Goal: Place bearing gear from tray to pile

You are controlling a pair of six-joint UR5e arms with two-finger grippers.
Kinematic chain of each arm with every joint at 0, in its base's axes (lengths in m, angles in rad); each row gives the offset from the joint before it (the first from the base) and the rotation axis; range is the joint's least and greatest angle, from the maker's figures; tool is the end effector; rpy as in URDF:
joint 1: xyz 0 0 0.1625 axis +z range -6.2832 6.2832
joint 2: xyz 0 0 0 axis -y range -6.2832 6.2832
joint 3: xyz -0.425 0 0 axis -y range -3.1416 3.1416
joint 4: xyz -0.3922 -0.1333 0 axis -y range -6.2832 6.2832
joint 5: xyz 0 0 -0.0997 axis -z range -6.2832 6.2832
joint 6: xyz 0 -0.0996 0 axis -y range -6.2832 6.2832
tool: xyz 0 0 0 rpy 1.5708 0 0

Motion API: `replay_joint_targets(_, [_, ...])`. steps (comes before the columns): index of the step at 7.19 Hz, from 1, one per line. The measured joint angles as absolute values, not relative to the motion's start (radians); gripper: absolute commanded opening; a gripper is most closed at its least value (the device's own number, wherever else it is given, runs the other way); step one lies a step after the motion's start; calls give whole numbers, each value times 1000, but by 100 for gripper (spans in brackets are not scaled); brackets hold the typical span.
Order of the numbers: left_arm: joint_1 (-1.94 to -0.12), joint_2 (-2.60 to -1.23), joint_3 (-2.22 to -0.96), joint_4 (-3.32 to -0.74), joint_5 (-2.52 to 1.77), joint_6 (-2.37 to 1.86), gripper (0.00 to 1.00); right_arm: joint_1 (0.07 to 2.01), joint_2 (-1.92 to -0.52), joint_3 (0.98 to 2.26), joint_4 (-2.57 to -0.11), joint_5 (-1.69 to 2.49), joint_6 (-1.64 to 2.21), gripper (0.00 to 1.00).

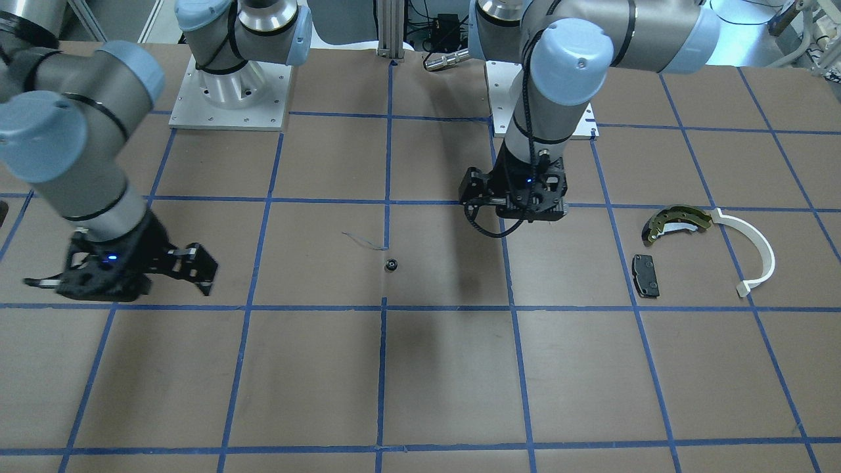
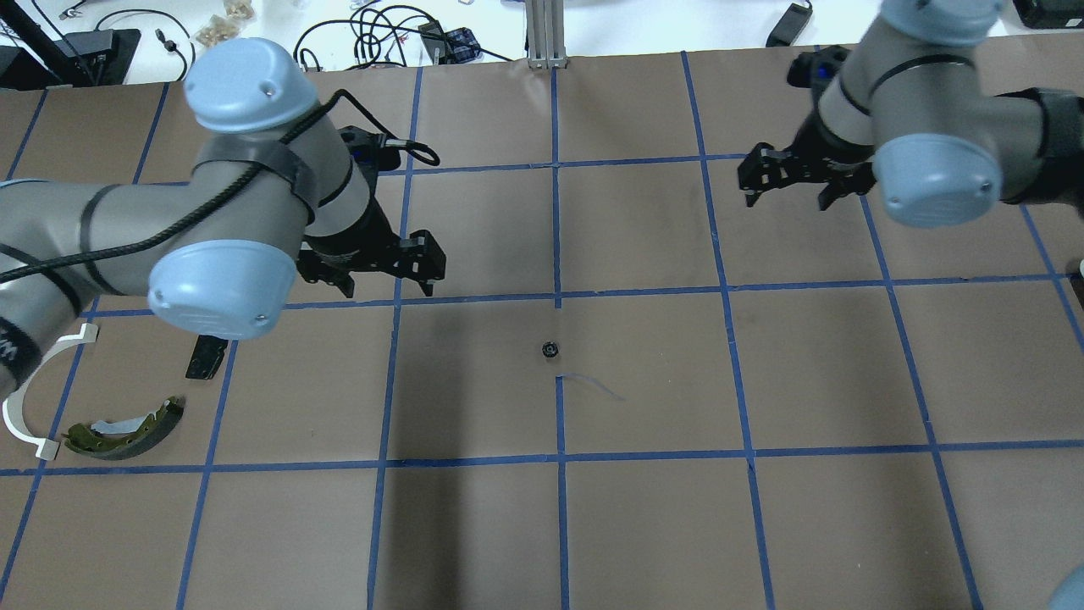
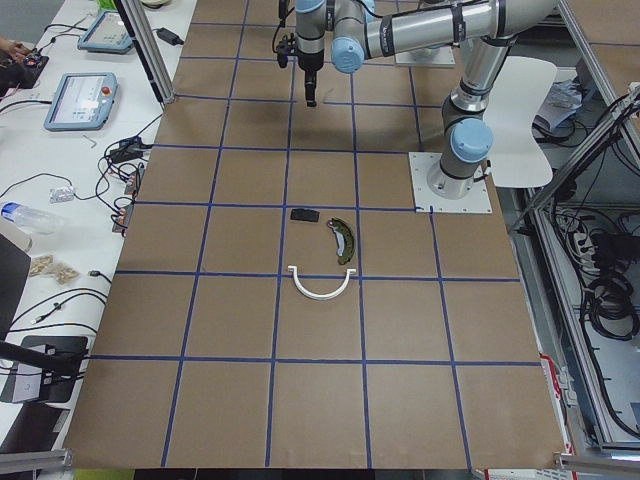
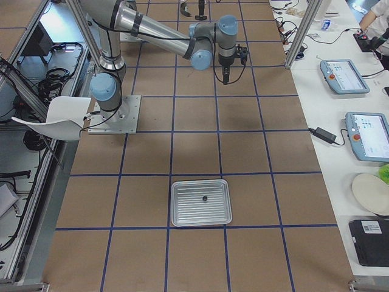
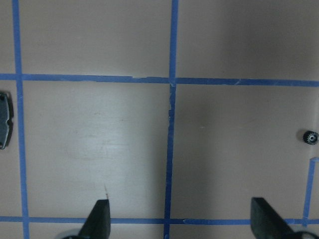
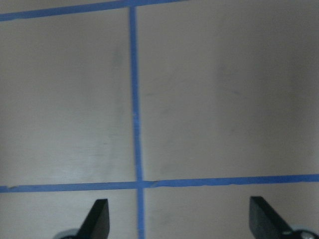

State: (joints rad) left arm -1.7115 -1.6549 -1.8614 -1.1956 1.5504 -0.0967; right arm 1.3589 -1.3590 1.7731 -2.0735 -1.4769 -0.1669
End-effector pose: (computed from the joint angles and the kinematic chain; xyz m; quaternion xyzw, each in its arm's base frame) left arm -0.2042 -0.4765 0.3429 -0.0220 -0.9997 -0.0010 0.0102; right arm 0.0224 -0.5740 0.3302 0.0204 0.9977 -0.0523 0.0377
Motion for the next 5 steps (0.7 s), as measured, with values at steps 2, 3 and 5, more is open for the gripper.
replay_joint_targets(2, [-1801,-1752,-1860,-1088,1536,-140,100,1074,-1361,1773,-2038,-1480,-546,100])
replay_joint_targets(3, [-1830,-1803,-1859,-1026,1504,-163,100,939,-1345,1772,-2040,-1479,-722,100])
replay_joint_targets(5, [-1866,-1896,-1857,-935,1470,-204,100,722,-1266,1768,-2089,-1476,-1007,100])
